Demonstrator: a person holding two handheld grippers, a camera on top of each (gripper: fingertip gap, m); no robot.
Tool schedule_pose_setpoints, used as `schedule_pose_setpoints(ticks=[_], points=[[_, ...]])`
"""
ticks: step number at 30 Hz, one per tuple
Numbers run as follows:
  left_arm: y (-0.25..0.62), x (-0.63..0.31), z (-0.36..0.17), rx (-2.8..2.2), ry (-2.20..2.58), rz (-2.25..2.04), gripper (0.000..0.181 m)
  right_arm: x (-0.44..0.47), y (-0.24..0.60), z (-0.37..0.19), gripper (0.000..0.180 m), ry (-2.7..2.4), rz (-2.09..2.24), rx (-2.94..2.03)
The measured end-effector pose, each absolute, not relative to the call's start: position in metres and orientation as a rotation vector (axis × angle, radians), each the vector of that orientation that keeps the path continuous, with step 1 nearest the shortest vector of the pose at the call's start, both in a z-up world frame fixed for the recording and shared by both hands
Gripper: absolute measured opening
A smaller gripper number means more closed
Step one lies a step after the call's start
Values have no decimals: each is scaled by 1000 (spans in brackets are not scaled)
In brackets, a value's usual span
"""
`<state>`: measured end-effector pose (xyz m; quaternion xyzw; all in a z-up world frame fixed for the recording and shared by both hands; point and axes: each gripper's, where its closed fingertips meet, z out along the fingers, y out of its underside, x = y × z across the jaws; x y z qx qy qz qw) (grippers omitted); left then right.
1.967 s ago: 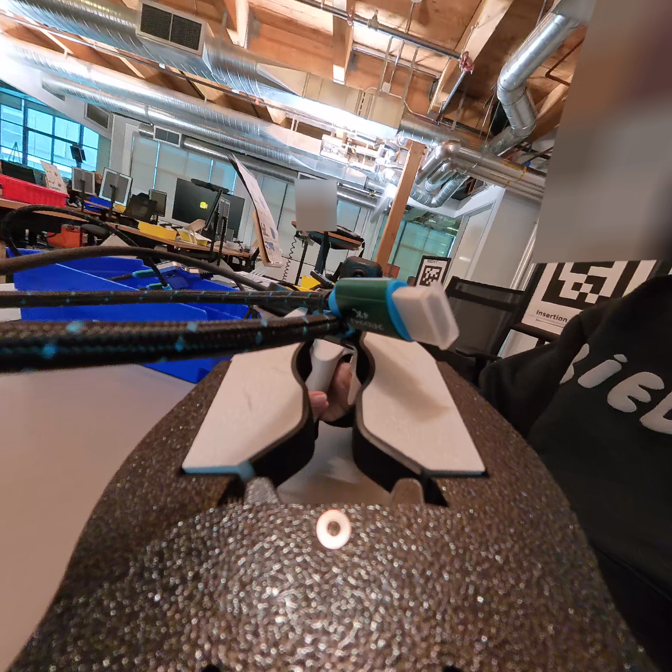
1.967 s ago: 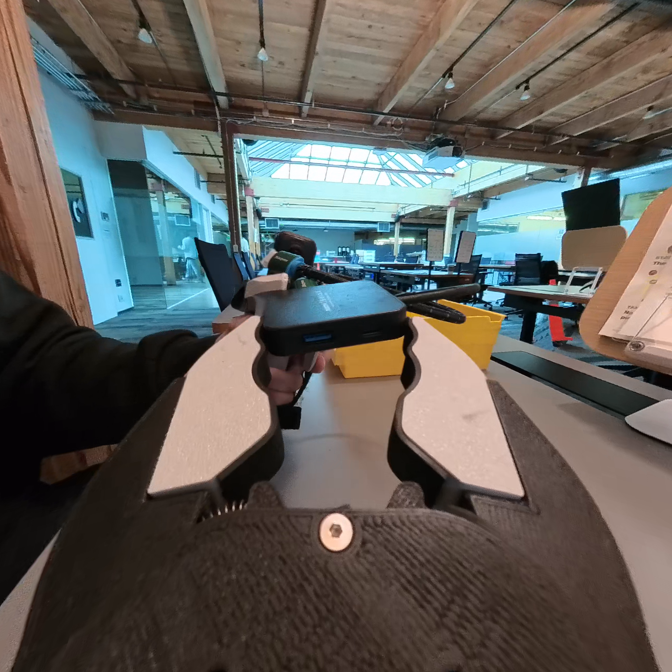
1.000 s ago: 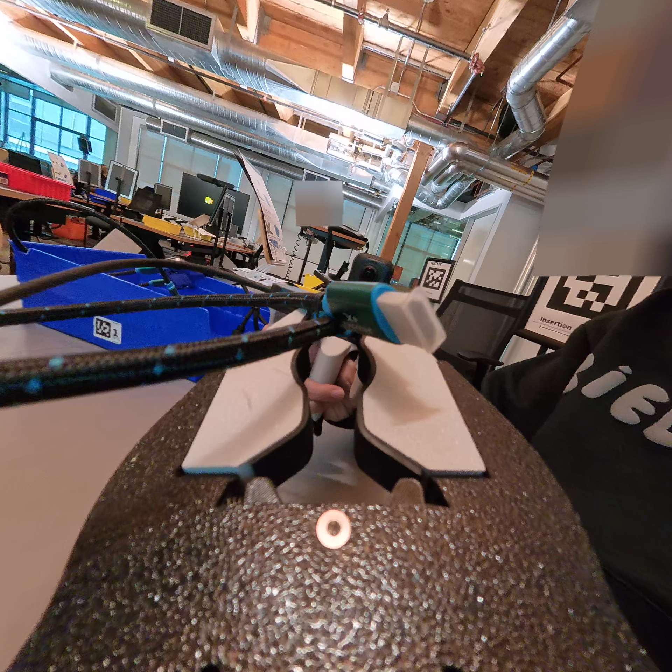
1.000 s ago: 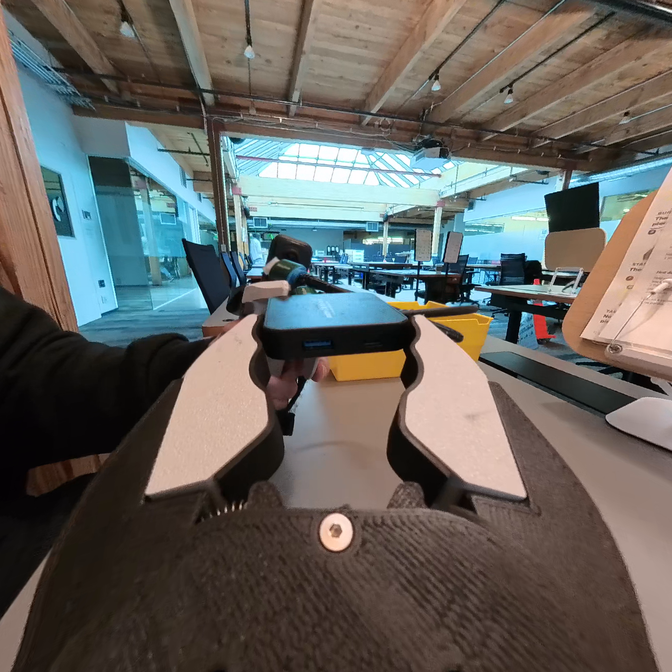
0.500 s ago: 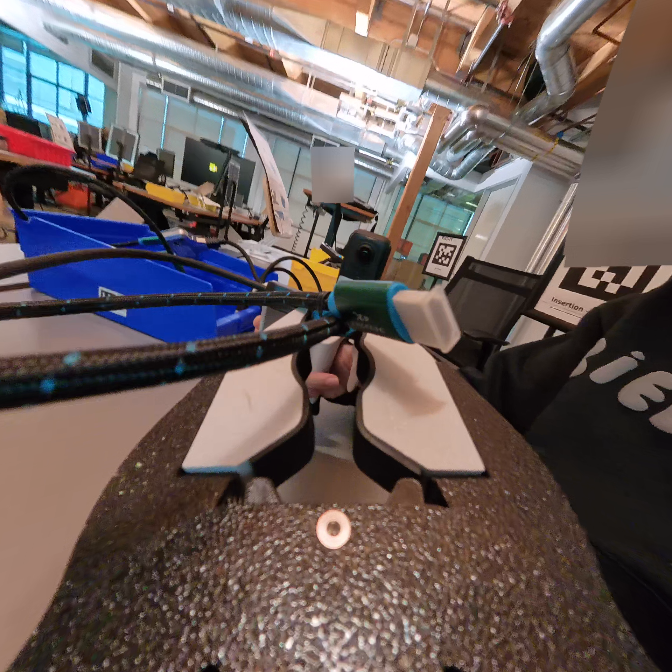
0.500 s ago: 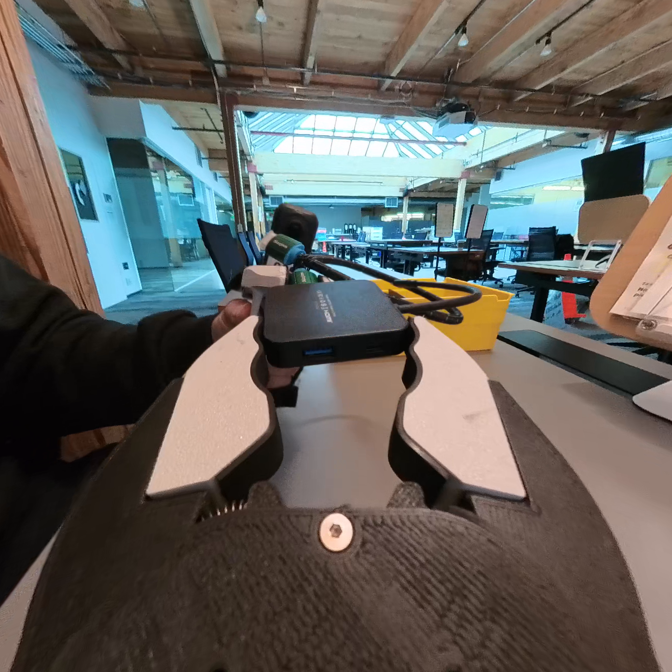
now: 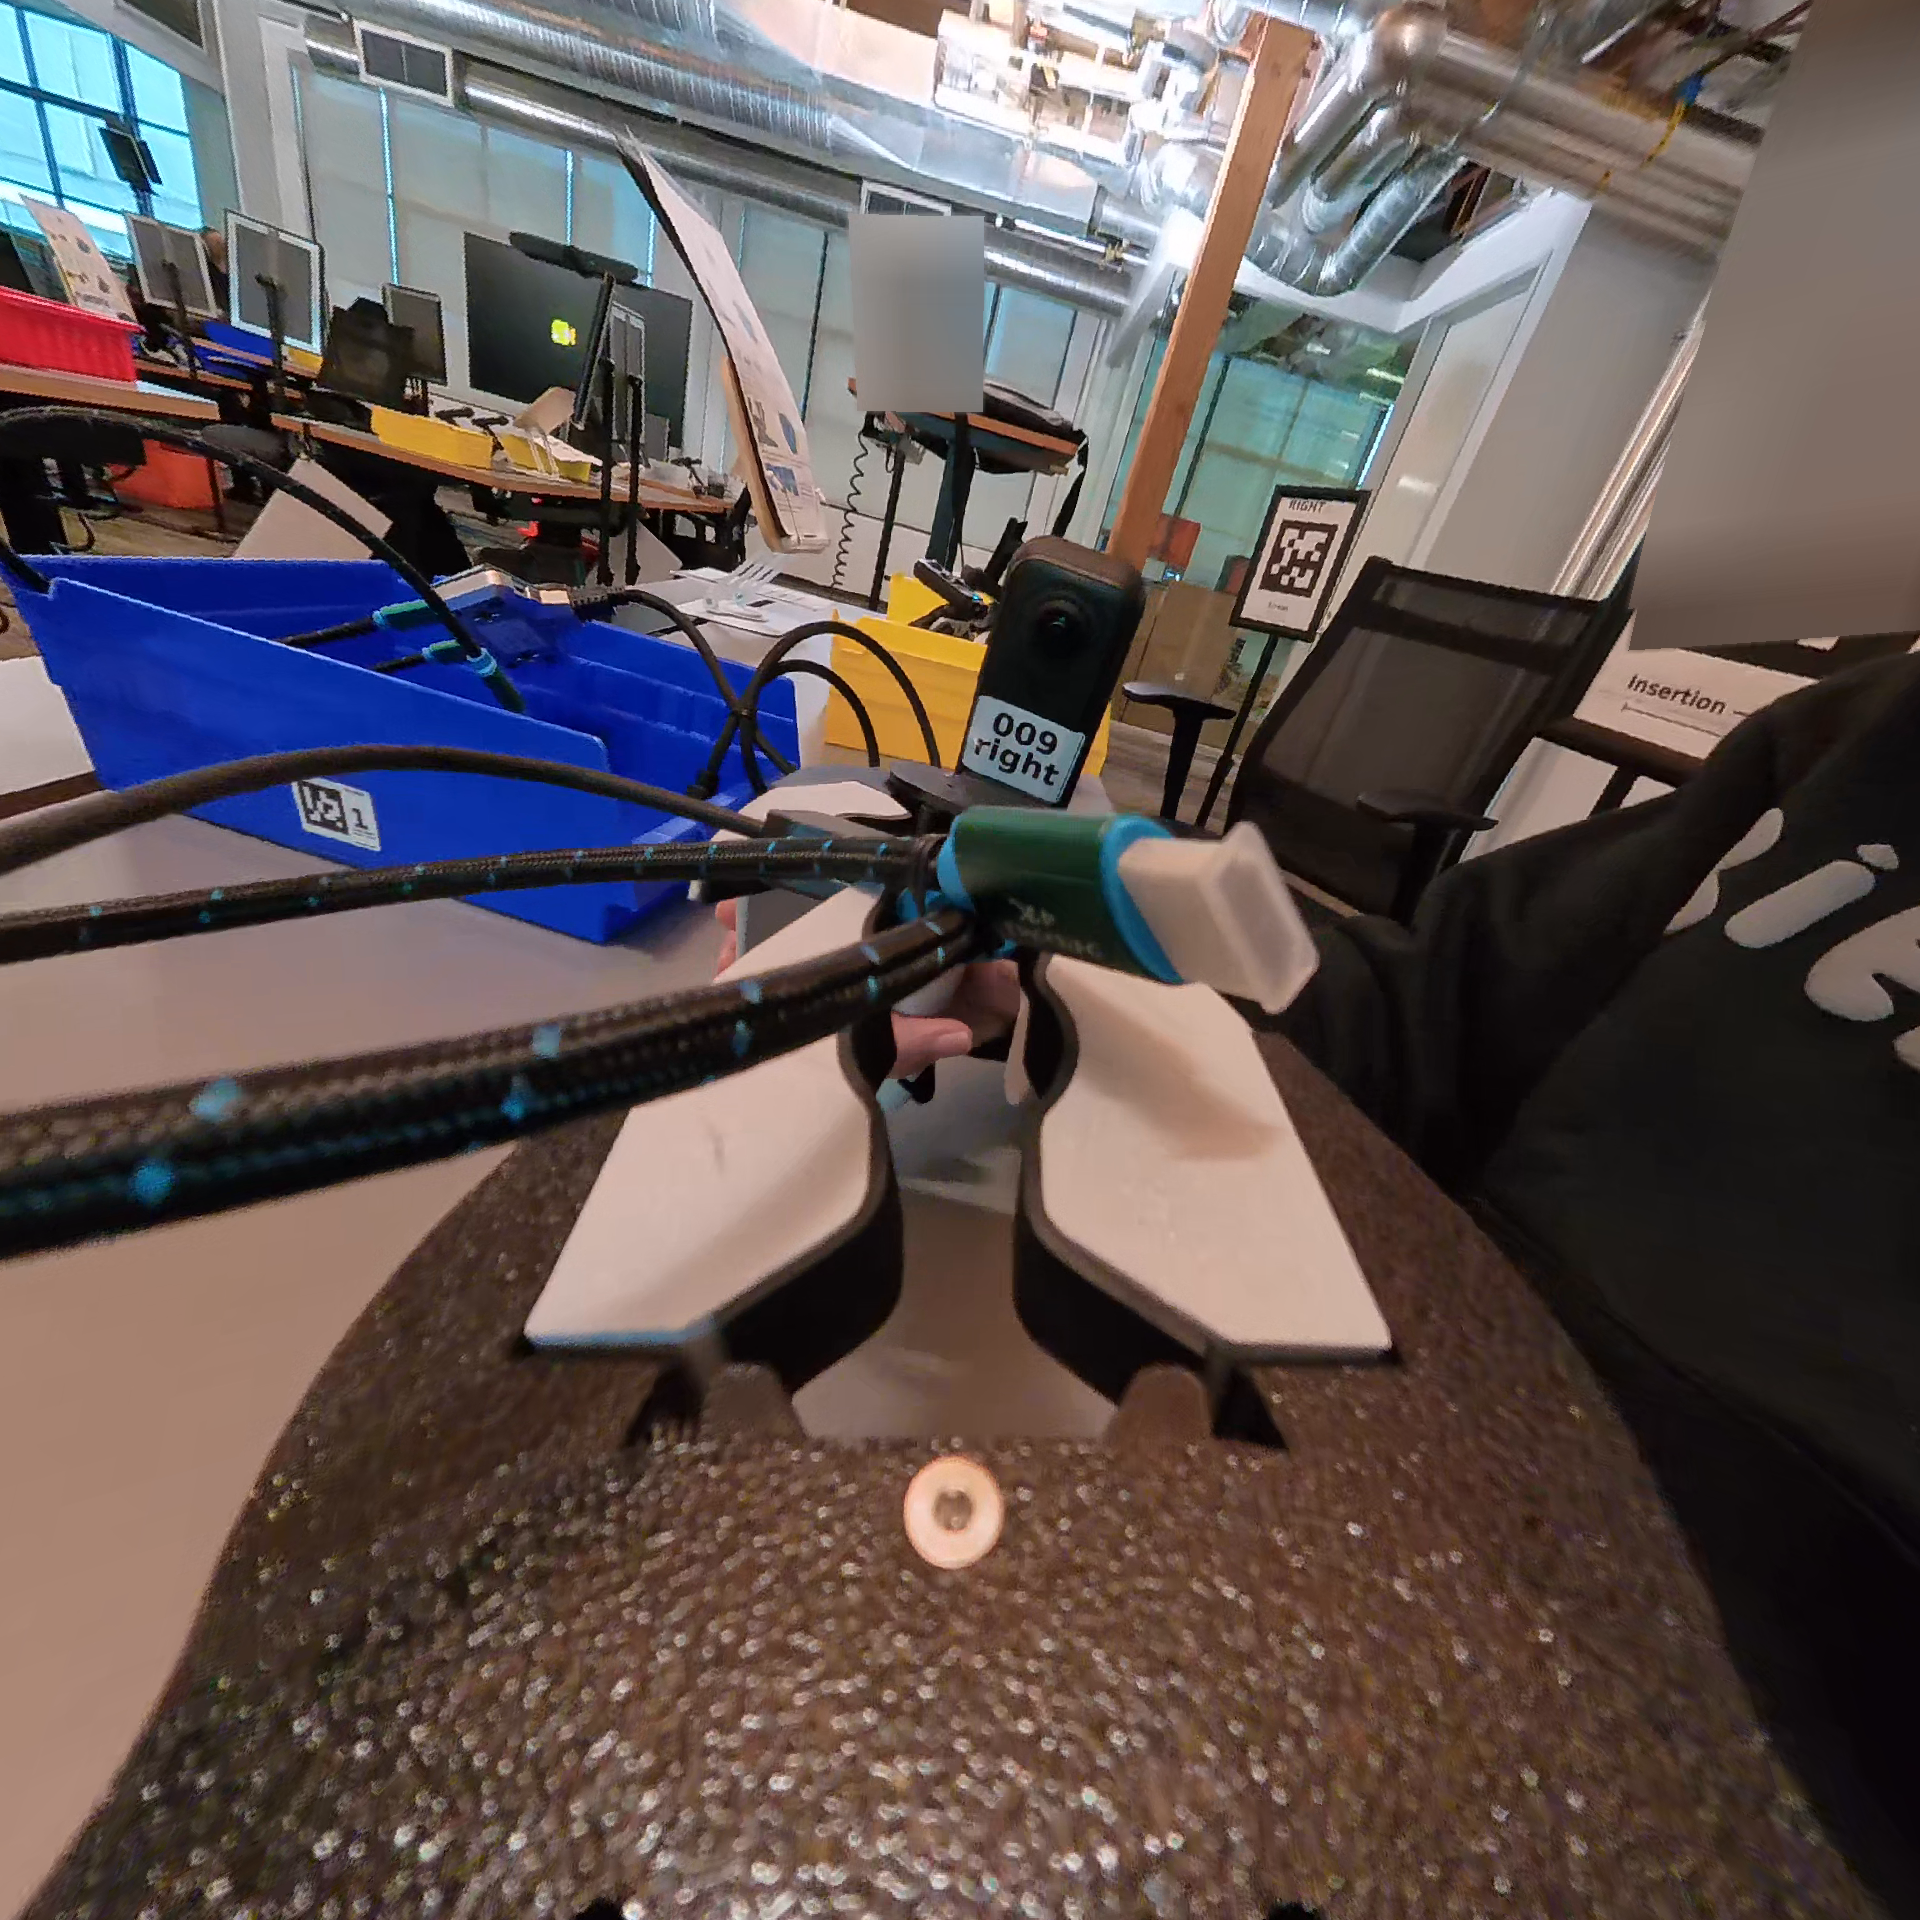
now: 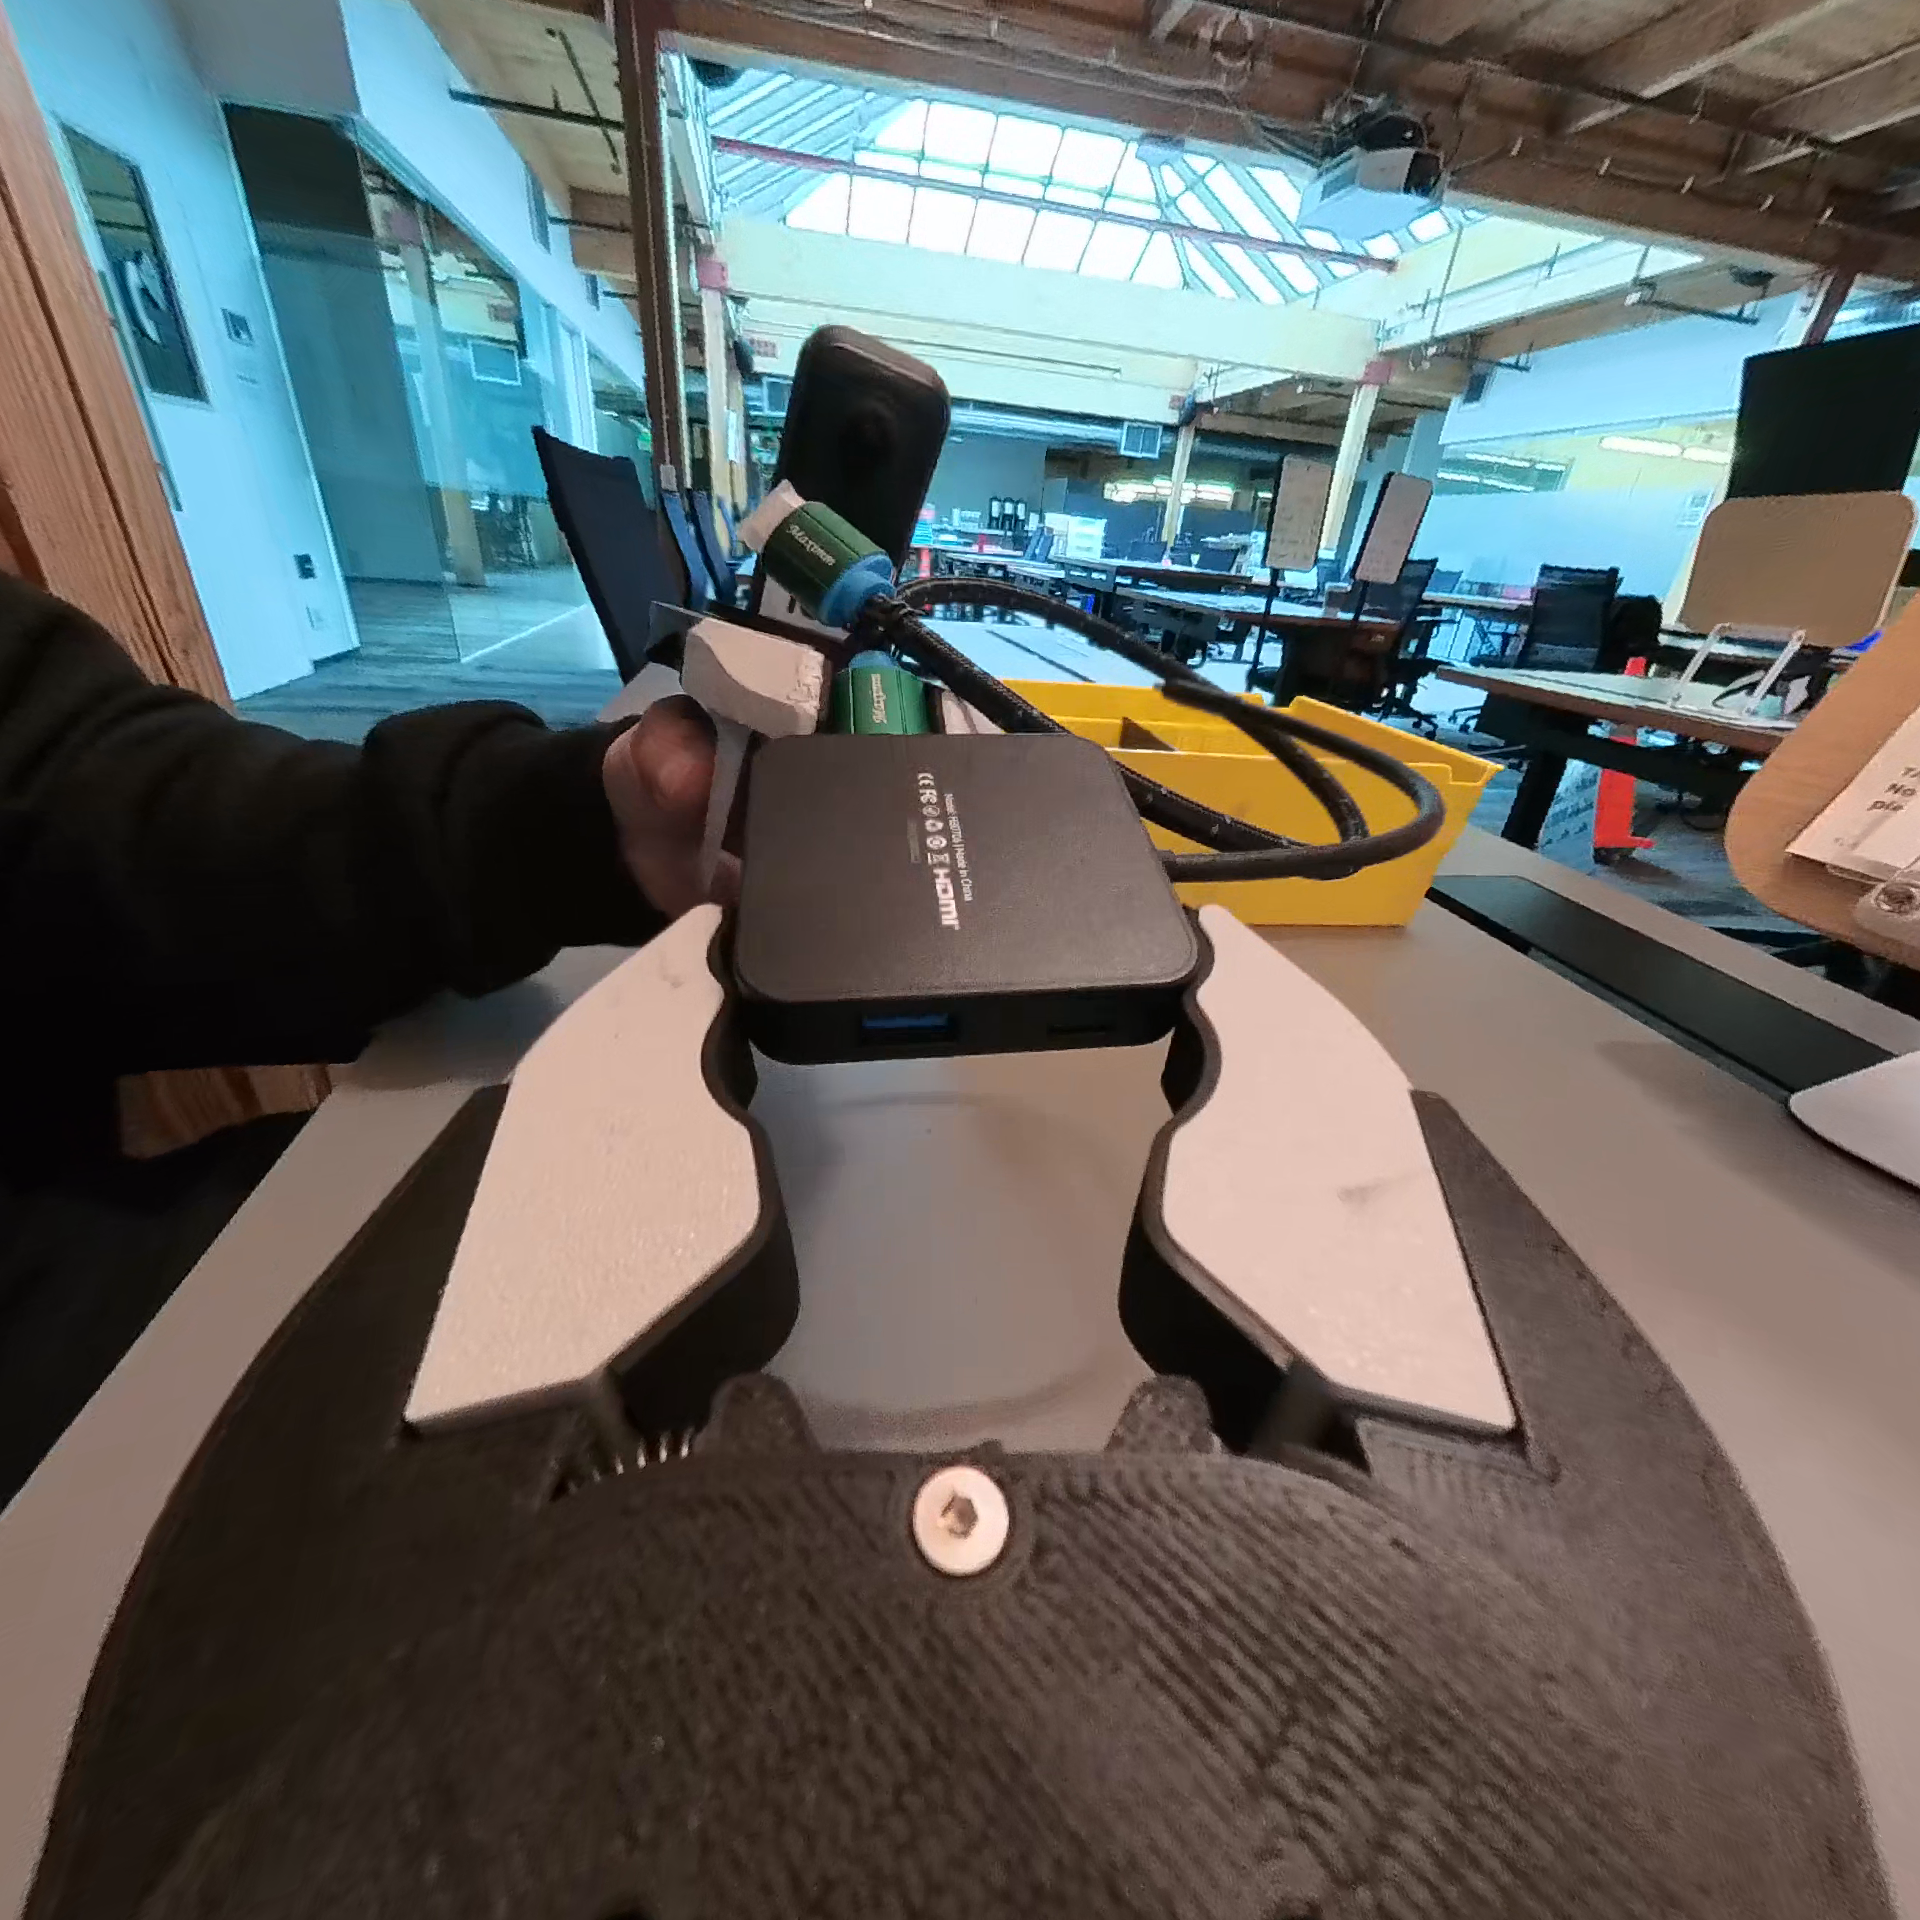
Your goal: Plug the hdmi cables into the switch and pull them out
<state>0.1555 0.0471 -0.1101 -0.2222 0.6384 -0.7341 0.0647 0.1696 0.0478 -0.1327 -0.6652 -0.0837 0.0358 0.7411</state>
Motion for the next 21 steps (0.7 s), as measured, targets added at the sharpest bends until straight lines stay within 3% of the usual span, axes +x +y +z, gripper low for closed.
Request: schedule_pose_setpoints(ticks=[21], points=[[47,152,-111,-625,2058,-2099,20,168,49,-124,82,-170,85,-1387]])
